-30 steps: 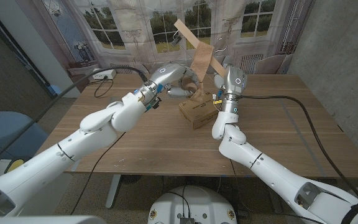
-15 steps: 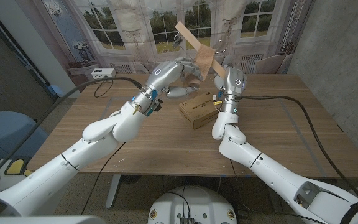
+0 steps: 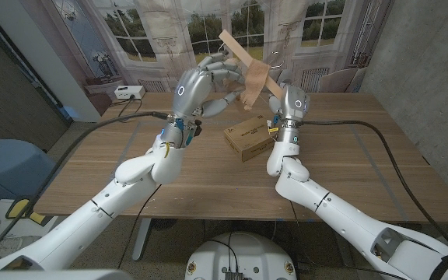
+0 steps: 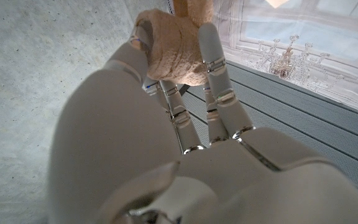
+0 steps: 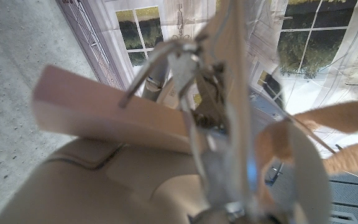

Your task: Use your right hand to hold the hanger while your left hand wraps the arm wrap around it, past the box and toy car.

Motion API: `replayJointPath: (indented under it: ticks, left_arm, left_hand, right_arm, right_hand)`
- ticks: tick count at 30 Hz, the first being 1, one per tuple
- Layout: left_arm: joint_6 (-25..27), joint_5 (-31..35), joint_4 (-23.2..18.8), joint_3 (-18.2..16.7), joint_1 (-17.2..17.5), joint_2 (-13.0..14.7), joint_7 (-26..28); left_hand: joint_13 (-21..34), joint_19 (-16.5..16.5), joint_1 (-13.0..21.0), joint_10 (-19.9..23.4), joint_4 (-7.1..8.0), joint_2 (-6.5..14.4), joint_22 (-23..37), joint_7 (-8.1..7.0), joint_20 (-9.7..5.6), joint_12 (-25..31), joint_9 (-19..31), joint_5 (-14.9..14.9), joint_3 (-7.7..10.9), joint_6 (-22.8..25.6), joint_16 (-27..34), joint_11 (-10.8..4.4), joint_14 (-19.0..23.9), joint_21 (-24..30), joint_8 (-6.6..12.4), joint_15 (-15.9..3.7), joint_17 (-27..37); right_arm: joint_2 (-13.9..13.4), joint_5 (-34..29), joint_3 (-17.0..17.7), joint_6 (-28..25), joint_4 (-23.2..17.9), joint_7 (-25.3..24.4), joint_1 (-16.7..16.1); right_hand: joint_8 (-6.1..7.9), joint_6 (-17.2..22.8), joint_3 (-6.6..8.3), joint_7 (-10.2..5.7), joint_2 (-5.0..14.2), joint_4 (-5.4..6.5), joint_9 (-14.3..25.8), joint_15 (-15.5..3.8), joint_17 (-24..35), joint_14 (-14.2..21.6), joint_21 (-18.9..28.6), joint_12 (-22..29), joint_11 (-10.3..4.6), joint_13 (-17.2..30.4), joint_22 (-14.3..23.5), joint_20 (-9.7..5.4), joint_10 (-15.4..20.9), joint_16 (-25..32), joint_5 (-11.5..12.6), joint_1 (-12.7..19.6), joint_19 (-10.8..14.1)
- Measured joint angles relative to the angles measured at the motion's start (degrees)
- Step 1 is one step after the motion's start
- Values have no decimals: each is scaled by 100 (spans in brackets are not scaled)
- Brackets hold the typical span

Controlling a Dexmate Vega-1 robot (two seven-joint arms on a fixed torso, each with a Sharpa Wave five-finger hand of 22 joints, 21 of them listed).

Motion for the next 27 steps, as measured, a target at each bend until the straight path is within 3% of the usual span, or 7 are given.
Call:
replayJointPath:
  ticks: [11, 27]
  left_arm:
    - [-22, 112, 126, 95, -272, -179, 369]
    - [11, -378, -31, -27, -552, -266, -169]
  left_hand:
    - [8, 1, 1, 0, 0, -1, 0, 0, -1, -1, -2, -3, 0, -1, -4, 0, 1, 44, -11, 0, -4]
    - [30, -31, 2, 6, 8, -2, 0, -1, 31, -48, -6, -9, 57, -2, -62, -4, 1, 79, -25, 0, 8]
  right_arm:
    - [-129, -417, -239, -1, 46, 0, 53]
    - [-264, -1066, -530, 218, 314, -389, 93]
  right_hand:
    - [21, -21, 0, 19, 0, 0, 0, 0, 0, 0, 0, -1, 0, 0, -6, 0, 0, -1, -45, 0, 0]
    - [43, -62, 0, 1, 0, 0, -10, -10, 13, -15, 0, -4, 0, 0, 1, 2, 0, -1, -45, 0, -52]
